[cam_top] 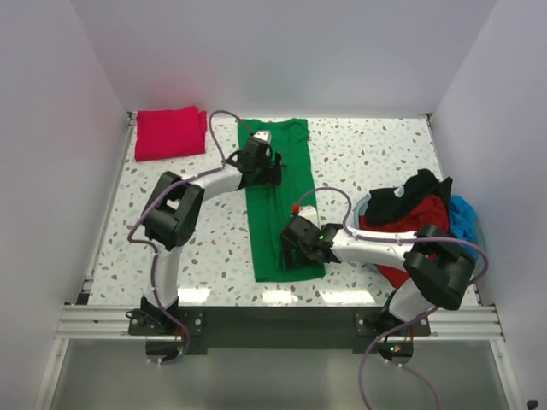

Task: Fold and stack the t-shirts
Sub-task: Fold the tshirt

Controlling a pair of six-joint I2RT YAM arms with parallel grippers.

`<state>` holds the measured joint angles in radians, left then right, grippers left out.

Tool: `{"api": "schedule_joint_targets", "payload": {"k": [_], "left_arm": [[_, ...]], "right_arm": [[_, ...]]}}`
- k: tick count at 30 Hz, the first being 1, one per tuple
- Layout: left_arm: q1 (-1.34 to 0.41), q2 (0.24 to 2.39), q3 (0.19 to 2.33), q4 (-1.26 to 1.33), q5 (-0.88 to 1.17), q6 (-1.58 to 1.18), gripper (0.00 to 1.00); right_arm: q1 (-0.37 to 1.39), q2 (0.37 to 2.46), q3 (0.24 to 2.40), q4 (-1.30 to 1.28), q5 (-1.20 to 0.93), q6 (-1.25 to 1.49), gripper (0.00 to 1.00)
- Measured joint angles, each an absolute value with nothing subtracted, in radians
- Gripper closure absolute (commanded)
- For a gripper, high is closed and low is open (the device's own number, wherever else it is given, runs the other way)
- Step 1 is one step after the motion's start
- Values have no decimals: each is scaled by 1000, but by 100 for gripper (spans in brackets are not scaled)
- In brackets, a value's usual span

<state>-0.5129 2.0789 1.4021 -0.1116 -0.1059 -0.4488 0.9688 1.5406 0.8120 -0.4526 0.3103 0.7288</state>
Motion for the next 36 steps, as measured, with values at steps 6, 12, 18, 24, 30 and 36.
{"api": "schedule_joint_targets", "payload": {"k": [6, 12, 18, 24, 30, 36], "left_arm": [[-489, 2181, 1543, -123, -97, -448, 0], [-472, 2270, 1684, -138, -81, -448, 0], [-472, 2342, 1827, -209, -58, -435, 0], [-471, 2202, 1660, -254, -84, -435, 0], [-470, 1771, 1448, -359, -220, -483, 0], [-446, 1243, 1196, -391, -353, -591, 0]], "right_arm": [[1036, 1564, 822, -422, 326, 743, 1], [1081, 1611, 873, -408, 336, 766, 1], [1088, 1607, 902, -450, 332, 793, 1], [1092, 1511, 962, -532, 350, 778, 1], [1092, 1558, 1137, -530, 350, 722, 1], [1092, 1734, 1258, -532, 358, 692, 1]]}}
